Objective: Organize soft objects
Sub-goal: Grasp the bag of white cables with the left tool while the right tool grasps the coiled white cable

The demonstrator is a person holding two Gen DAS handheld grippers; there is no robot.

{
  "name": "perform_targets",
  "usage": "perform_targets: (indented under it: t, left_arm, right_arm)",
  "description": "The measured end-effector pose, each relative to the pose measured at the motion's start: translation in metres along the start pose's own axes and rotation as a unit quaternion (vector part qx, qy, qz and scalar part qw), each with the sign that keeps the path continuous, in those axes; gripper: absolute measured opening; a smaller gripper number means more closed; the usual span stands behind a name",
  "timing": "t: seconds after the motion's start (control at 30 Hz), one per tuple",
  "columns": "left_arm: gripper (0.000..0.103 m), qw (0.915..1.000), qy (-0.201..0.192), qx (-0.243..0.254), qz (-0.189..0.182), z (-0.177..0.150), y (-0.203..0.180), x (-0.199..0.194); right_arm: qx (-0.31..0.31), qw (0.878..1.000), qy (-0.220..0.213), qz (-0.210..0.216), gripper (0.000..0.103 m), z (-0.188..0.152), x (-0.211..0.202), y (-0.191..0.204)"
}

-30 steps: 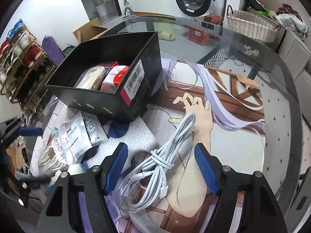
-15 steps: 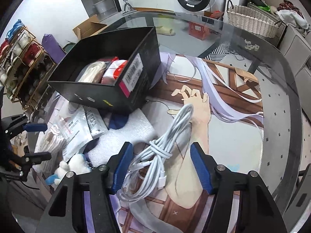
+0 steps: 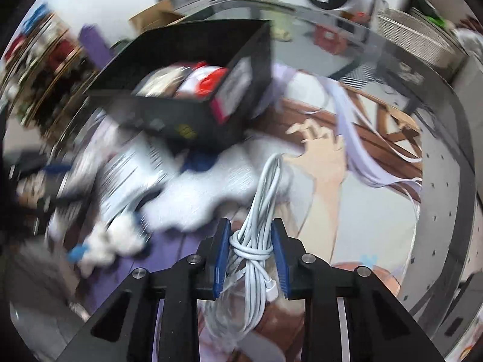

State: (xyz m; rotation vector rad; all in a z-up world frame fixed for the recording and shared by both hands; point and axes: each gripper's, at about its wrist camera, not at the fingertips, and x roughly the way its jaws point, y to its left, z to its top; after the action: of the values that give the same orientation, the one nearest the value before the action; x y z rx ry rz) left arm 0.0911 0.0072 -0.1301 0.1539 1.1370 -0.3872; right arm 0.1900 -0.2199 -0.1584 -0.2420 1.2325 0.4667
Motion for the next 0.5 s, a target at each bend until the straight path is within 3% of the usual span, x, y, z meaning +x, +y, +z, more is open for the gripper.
perform_targets:
  t: [0.17, 0.27, 0.33, 0.5]
  left_arm:
    - [0.039, 0.9989, 0.012, -0.043, 0.011, 0.0, 0.019, 0.005]
    - [0.049, 0.9984, 0.029, -0.04, 0.028, 0.003, 0.015, 0.017]
    - [0.061, 0.9982, 0.033, -0.032, 0.04, 0.004, 0.009, 0.024]
    - [0.057, 0.9982, 0.032, -0.023, 0.045, 0.004, 0.007, 0.029]
  right_arm:
    - [-0.051, 0.999, 0.003, 0.011, 0.028, -0.011, -0.015, 0.02]
    - [-0.066, 0.998, 0.013, 0.018, 0.028, -0.016, -0.01, 0.032]
    - [-0.075, 0.997, 0.023, 0.013, 0.028, -0.017, -0.005, 0.037]
    - [-0.074, 0.997, 0.036, 0.01, 0.032, -0.023, 0.001, 0.042]
